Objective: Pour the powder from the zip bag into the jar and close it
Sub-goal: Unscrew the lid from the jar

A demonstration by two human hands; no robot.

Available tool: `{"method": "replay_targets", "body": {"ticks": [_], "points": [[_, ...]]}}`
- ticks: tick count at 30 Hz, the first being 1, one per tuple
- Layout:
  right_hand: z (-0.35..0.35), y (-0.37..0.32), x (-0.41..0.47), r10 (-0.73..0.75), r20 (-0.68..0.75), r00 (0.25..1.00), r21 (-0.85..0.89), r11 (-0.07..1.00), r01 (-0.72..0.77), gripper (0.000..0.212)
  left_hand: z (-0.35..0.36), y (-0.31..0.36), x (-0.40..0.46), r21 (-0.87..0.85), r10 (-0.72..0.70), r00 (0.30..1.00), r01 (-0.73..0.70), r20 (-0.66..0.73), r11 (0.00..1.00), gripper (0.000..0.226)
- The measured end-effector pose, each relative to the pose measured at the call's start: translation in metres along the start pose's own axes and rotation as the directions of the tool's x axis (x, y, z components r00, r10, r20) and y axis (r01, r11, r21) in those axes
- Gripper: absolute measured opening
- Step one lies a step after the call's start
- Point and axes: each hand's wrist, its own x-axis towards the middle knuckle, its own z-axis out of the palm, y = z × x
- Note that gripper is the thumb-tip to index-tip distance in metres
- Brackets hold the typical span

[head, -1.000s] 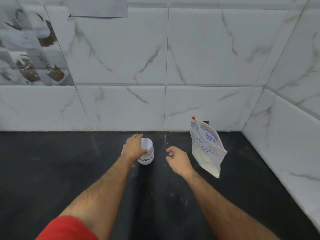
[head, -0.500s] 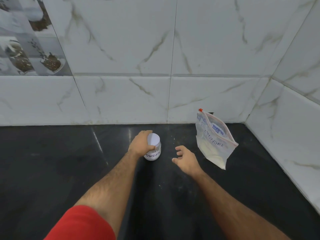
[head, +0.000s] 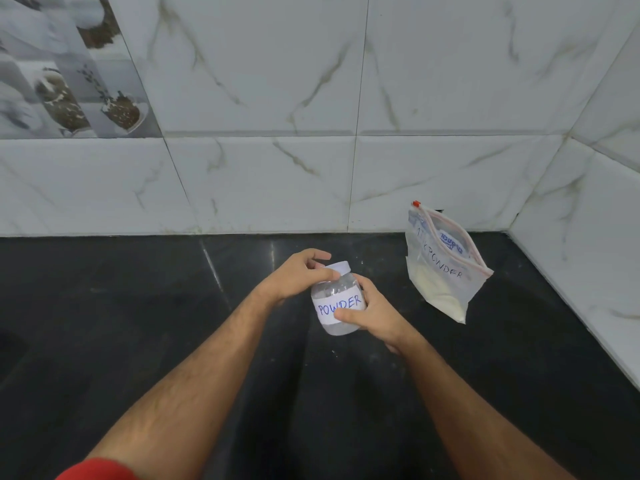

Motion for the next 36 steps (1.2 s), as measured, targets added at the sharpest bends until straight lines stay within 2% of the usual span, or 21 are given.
{"method": "replay_targets", "body": {"ticks": [3, 6, 10, 13, 16, 18, 19, 22, 25, 26, 29, 33, 36], "points": [[0.010, -0.004, -0.006, -0.049, -0.052, 0.997, 0.004, 0.999, 0.050, 0.082, 0.010, 0.012, -0.010, -0.028, 0.023, 0.999, -0.024, -0.023, 0.999, 0.045], [0.014, -0.006, -0.010, -0.055, -0.100, 0.993, 0.039, 0.998, 0.059, 0.079, 0.011, 0.022, -0.017, -0.007, 0.056, 0.998, -0.056, -0.005, 0.998, 0.048], [0.012, -0.015, -0.021, -0.083, -0.011, 0.996, 0.128, 0.988, 0.084, 0.059, 0.009, 0.037, -0.023, -0.029, 0.093, 0.994, -0.091, 0.052, 0.995, 0.057], [0.012, -0.021, -0.030, -0.093, 0.059, 0.994, 0.241, 0.967, 0.076, 0.045, 0.013, 0.045, -0.028, -0.070, 0.100, 0.994, -0.097, 0.039, 0.993, 0.046], [0.017, -0.018, -0.037, -0.045, 0.033, 0.998, 0.273, 0.961, 0.035, 0.051, 0.022, 0.047, -0.033, -0.104, 0.075, 0.997, -0.074, 0.006, 0.992, 0.043], [0.018, -0.017, -0.038, -0.025, -0.020, 1.000, 0.275, 0.961, 0.029, 0.063, 0.028, 0.049, -0.034, -0.124, 0.060, 0.998, -0.060, -0.004, 0.991, 0.042], [0.018, -0.017, -0.038, -0.029, -0.047, 0.999, 0.265, 0.963, 0.040, 0.066, 0.031, 0.050, -0.035, -0.123, 0.059, 0.998, -0.059, -0.003, 0.991, 0.042], [0.016, -0.016, -0.041, -0.046, -0.134, 0.990, 0.232, 0.970, 0.077, 0.057, 0.038, 0.056, -0.036, -0.109, 0.057, 0.998, -0.056, 0.004, 0.992, 0.040], [0.016, -0.011, -0.044, -0.038, -0.185, 0.982, 0.200, 0.977, 0.076, 0.068, 0.047, 0.055, -0.040, -0.114, 0.055, 0.998, -0.059, -0.034, 0.992, 0.037], [0.017, -0.013, -0.045, -0.044, -0.209, 0.977, 0.150, 0.986, 0.076, 0.068, 0.051, 0.053, -0.040, -0.112, 0.053, 0.996, -0.061, -0.071, 0.992, 0.034], [0.019, -0.020, -0.048, -0.076, -0.331, 0.941, -0.145, 0.989, 0.029, 0.073, 0.062, 0.045, -0.041, -0.091, 0.041, 0.972, -0.063, -0.231, 0.994, 0.030], [0.020, -0.016, -0.051, -0.114, -0.335, 0.935, -0.167, 0.984, 0.061, 0.084, 0.064, 0.041, -0.044, -0.117, 0.042, 0.976, -0.069, -0.215, 0.991, 0.040], [0.018, -0.020, -0.051, -0.134, -0.283, 0.950, -0.151, 0.984, 0.094, 0.088, 0.059, 0.042, -0.047, -0.112, 0.062, 0.969, -0.091, -0.241, 0.989, 0.048]]}}
